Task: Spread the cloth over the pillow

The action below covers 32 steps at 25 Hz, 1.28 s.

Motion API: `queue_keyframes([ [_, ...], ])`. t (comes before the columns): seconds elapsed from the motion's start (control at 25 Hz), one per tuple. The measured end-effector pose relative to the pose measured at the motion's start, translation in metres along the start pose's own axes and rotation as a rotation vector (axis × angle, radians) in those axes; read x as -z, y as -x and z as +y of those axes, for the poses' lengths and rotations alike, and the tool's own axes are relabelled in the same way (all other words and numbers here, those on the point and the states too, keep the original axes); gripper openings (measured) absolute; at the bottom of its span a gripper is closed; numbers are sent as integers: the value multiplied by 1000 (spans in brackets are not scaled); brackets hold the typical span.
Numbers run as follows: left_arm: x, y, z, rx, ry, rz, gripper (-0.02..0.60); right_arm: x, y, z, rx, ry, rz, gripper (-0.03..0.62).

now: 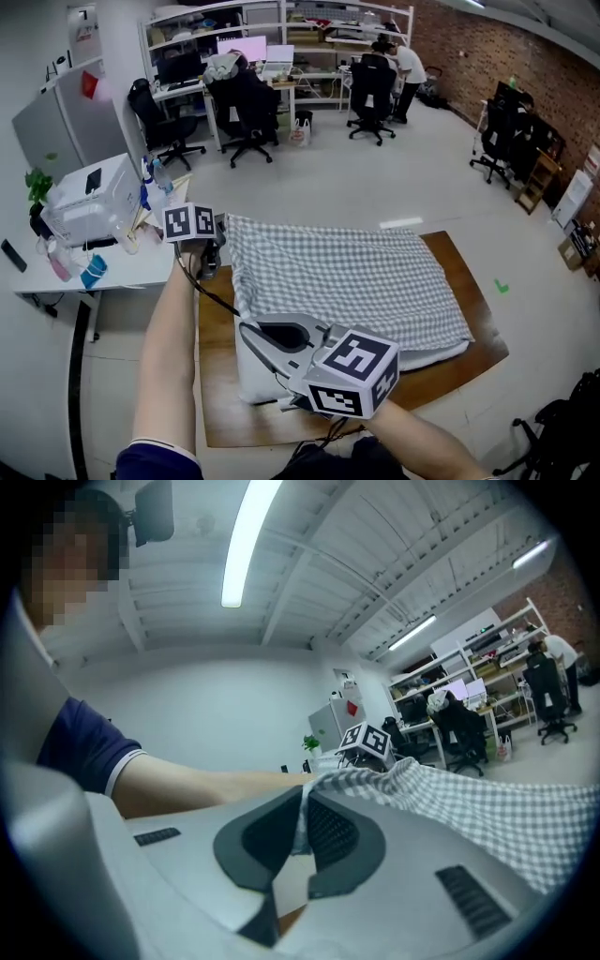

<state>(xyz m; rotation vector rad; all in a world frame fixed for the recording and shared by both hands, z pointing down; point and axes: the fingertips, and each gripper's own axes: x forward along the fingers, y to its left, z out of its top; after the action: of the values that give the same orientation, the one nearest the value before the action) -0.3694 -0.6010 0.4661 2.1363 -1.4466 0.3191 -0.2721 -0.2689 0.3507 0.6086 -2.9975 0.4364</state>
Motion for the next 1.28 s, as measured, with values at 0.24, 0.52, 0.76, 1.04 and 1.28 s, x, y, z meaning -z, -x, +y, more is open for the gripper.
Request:
queue_keyframes([
  [0.24,42,-12,21,8,31,39,17,38,-21,-8,8,-67,38,3],
  [0.52,79,-35,39,-8,47,81,18,75,-43,-27,39,-143,88,3],
  [0.76,126,-37,68,-35,89,138,40,98,-54,-40,54,-193,127,3],
  [1.04,131,-4,87,-50,67,94,81,110,-61,-40,50,-207,154,3],
  [1.28,120,54,87,-32,77,7,81,105,-62,-42,47,-208,143,3],
])
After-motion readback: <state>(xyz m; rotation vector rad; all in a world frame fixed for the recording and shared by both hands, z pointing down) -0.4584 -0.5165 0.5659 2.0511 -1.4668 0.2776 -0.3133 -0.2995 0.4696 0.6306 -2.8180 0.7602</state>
